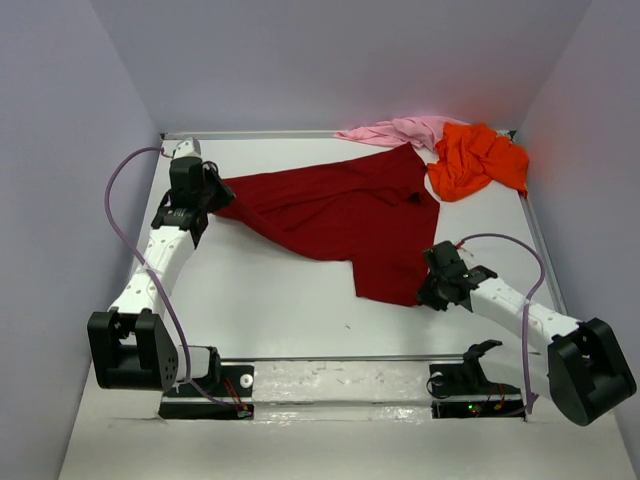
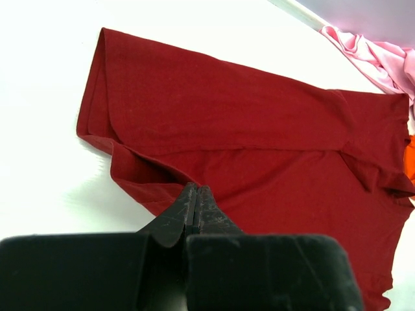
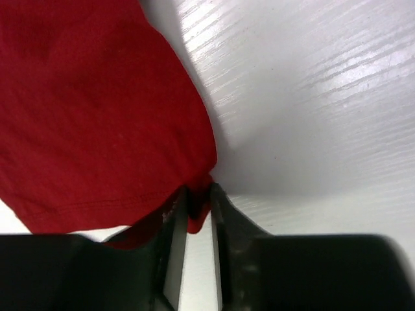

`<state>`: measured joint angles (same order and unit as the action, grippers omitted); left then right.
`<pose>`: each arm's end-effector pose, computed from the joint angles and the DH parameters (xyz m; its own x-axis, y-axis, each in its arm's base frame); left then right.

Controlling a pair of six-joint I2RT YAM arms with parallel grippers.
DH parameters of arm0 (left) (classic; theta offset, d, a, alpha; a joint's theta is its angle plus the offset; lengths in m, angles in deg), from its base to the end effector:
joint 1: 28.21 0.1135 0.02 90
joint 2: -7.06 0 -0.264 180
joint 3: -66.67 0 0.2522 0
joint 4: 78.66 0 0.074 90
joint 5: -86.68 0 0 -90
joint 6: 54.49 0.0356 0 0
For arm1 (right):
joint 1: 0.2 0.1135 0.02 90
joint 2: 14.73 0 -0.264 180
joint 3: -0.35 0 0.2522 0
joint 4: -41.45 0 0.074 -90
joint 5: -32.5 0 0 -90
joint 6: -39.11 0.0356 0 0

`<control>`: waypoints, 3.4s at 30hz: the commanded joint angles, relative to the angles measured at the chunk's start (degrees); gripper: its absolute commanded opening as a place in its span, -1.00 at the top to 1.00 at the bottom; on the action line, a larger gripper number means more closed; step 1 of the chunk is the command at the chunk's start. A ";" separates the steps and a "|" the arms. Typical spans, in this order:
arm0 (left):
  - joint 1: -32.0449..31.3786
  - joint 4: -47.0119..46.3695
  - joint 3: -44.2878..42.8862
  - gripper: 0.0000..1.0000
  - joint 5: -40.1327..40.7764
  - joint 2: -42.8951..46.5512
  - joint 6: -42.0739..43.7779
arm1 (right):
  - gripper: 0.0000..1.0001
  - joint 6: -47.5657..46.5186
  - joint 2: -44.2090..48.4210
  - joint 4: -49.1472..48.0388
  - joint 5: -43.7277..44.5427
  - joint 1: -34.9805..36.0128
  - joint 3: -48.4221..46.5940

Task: Fold and stack the t-shirts
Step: Pick up the 1/3-folded T-shirt from the center of the board, then fold the 1/3-folded T-shirt at the center of the board, then smooth out the rectangle-folded T-shirt at the center of the board.

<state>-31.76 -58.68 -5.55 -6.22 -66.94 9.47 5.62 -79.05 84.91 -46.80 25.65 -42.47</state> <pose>0.3004 -0.0204 0.3188 -0.3802 -0.4157 -0.8262 -0.0647 0.9031 -0.4246 0.1706 0.0753 0.1603 -0.7482 0.5481 -0.3738 0.4826 0.8363 0.2602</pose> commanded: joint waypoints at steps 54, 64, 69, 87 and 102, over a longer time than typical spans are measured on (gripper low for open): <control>1.35 -3.49 3.36 1.00 13.18 0.27 -7.97 | 1.00 -22.58 -21.46 -5.61 22.96 -4.39 -46.52; 2.14 -2.44 -9.20 1.00 12.74 -12.56 -5.69 | 1.00 -25.66 -29.97 -5.35 22.87 -9.41 -54.69; 2.76 -1.82 -14.05 1.00 10.55 -20.65 -5.60 | 1.00 -25.66 -37.45 -5.96 21.65 -9.94 -58.21; 5.40 -7.10 -21.35 0.74 3.87 -33.16 -8.33 | 0.24 -32.07 -56.10 -5.70 14.18 -9.94 -71.84; -2.95 -6.48 -10.81 -0.18 4.46 -3.54 -3.59 | -0.23 -34.90 -44.32 -5.70 1.26 -8.80 -61.56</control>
<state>-31.65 -65.10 -19.62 -3.72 -74.33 2.67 -29.54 -126.63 80.49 -40.86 16.03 -106.29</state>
